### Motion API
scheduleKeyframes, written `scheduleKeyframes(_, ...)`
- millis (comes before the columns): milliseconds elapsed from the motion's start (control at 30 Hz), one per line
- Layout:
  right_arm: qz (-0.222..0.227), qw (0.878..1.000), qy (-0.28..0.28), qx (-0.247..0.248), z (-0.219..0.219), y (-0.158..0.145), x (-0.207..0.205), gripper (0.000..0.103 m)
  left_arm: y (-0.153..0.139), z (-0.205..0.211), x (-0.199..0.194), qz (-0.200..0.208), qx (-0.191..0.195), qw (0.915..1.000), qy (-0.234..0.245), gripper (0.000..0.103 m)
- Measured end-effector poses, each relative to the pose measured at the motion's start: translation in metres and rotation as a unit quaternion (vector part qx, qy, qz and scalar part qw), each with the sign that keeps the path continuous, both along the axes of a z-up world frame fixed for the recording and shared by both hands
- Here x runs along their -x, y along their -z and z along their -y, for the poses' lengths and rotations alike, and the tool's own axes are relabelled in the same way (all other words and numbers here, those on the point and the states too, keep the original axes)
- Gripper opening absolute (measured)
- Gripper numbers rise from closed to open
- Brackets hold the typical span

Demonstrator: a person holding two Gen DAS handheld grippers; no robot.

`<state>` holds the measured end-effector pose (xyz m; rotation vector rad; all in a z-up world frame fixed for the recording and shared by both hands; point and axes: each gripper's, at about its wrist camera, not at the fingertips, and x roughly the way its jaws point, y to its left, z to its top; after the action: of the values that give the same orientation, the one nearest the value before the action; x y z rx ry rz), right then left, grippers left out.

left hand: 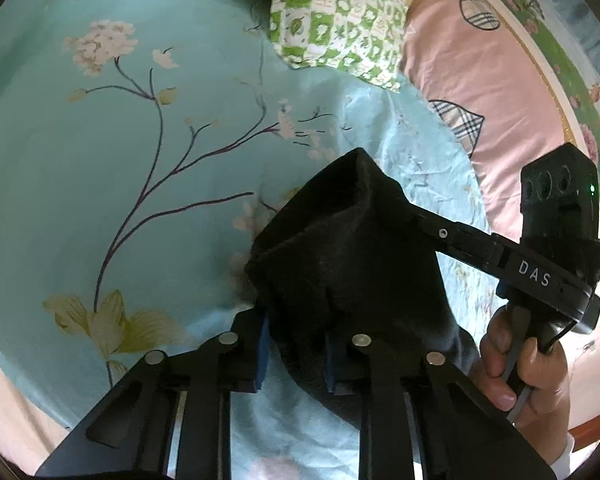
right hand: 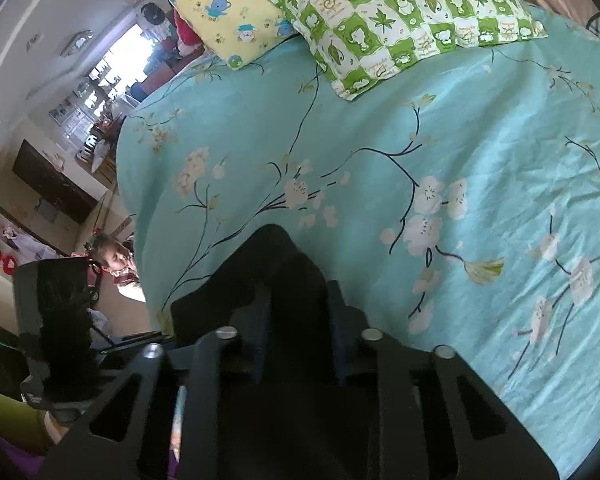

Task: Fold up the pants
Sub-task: 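Grasp the folded end of the black pants with the left gripper while the right gripper grasps beside it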

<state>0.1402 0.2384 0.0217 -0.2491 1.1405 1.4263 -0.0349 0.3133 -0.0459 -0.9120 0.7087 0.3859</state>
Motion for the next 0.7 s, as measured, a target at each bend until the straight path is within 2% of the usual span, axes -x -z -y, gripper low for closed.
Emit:
scheduleKeyframes(233,-0.008,0.998,0.027,-0.056,0.038,-0.030,0.004,0.020,-0.038,0.021,0.006,0.027,-0.030,0.9991,0.010,0.018)
scheduleKeyframes(367,-0.008,0.994,0.049,-0.093,0.071,-0.053,0.006,0.019,-0.062,0.040,0.005,0.054,-0.038,0.9973,0.033,0.018)
scheduleKeyframes(533,-0.013,0.987,0.084,-0.138,0.119,-0.077,0.003,0.019,-0.100,0.083,-0.001,0.087,-0.077,0.9893,0.087,0.018)
scheduleKeyframes(700,-0.029,0.975,0.124,-0.182,0.170,-0.085,-0.004,0.019,-0.118,0.124,-0.011,0.102,-0.094,0.9816,0.131,0.018)
